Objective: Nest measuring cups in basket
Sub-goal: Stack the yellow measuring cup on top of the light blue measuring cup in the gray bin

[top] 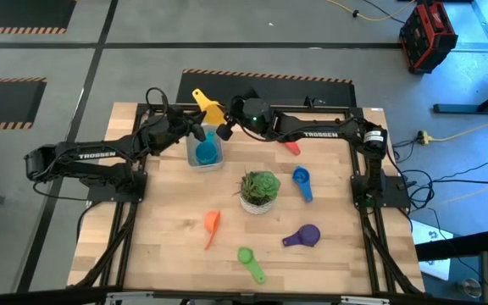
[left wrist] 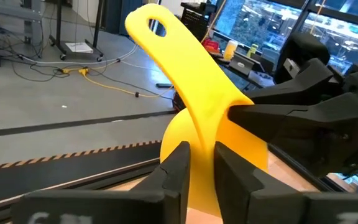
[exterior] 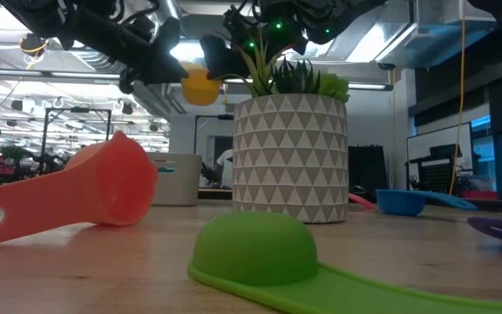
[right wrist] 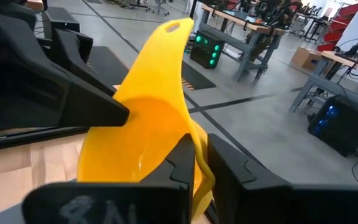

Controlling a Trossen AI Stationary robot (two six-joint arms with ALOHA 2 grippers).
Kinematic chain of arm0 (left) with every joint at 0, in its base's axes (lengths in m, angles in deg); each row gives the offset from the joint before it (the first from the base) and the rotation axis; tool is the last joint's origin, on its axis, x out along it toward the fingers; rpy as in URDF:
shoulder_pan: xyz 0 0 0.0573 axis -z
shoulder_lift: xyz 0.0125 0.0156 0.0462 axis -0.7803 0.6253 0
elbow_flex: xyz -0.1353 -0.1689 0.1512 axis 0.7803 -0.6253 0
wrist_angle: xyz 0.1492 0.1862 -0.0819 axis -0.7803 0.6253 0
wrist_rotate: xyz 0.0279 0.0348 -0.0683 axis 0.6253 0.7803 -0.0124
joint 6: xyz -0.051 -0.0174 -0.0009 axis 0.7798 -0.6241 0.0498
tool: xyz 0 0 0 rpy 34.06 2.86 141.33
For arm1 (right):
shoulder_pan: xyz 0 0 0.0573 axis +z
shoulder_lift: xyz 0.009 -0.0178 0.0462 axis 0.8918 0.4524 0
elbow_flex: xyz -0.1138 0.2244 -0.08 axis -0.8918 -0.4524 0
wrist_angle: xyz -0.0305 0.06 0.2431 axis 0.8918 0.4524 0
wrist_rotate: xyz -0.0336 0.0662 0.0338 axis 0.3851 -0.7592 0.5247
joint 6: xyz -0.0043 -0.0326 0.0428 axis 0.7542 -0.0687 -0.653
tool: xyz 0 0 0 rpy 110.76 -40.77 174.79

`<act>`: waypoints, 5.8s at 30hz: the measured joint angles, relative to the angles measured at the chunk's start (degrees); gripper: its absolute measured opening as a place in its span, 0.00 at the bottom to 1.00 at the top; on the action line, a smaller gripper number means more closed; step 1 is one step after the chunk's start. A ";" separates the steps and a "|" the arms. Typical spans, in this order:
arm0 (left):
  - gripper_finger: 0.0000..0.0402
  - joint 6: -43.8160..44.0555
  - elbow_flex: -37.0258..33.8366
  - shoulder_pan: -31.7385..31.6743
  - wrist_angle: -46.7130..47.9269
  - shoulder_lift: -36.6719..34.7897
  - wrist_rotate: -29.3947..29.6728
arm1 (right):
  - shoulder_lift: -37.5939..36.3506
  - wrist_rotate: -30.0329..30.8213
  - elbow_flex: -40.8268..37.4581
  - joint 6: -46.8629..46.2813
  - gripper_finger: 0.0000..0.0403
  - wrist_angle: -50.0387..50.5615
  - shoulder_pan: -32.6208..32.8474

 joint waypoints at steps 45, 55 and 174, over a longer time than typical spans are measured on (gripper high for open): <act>0.02 0.32 -0.07 -0.09 0.98 -0.03 1.98 | -0.80 -5.48 -0.04 0.24 0.36 -0.34 0.00; 0.01 0.26 -0.04 -0.07 1.27 -0.03 2.02 | -3.80 -5.35 -0.07 1.72 0.36 1.43 0.00; 0.15 -16.15 20.96 -11.89 55.01 21.30 -30.92 | -29.42 -33.85 -23.43 4.70 0.36 36.39 -11.52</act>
